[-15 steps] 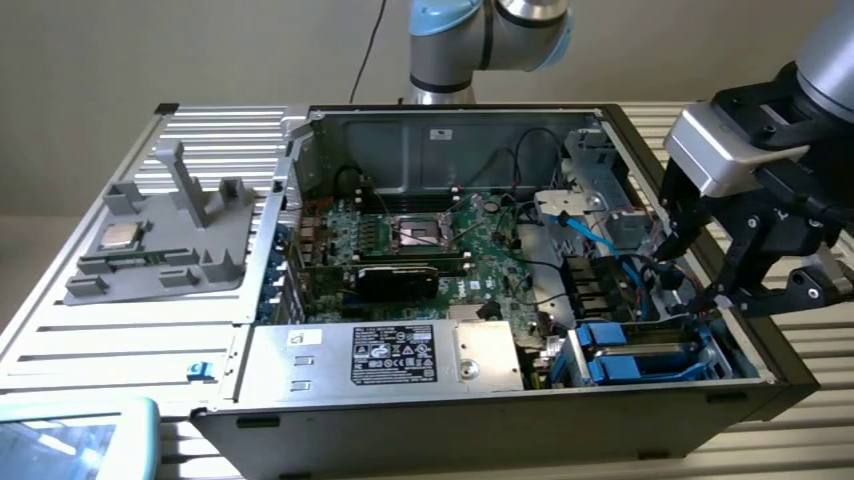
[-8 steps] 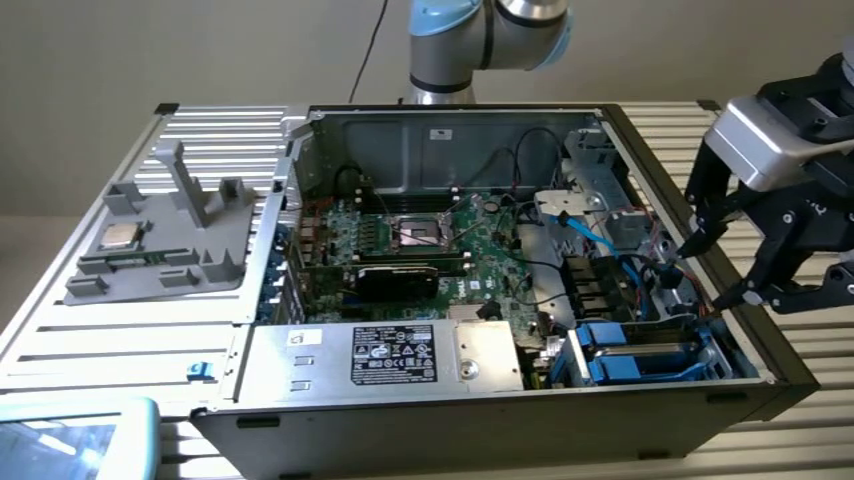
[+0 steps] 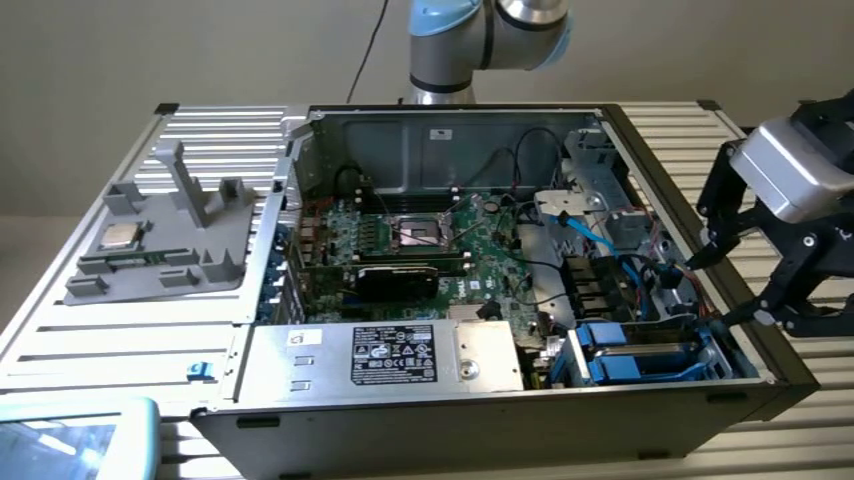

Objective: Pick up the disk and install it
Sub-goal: 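Insert the first disk wire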

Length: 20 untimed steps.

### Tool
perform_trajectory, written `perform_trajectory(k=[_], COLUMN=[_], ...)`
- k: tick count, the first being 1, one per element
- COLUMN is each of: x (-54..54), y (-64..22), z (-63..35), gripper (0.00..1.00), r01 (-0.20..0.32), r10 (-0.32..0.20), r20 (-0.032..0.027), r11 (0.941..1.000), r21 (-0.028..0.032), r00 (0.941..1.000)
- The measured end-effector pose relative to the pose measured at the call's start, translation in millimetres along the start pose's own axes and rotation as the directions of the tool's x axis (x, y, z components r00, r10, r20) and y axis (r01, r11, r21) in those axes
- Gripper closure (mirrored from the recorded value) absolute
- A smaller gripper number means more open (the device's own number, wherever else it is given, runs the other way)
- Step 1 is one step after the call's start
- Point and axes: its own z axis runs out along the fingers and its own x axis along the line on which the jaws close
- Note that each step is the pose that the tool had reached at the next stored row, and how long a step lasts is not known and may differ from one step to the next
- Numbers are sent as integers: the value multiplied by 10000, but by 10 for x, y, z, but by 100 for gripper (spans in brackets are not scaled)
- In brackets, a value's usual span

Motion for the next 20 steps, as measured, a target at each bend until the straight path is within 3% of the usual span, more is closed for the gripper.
perform_trajectory(k=[6, 10, 20], x=[230, 227, 175], y=[58, 124, 122], z=[18, 57, 87], gripper=[47, 47, 47], r01=[4, 80, 188], r10=[-4, -80, -187], r20=[29, 45, 51], r11=[10000, 10000, 9998], r21=[-20, -34, -57], r00=[10000, 10000, 9998])
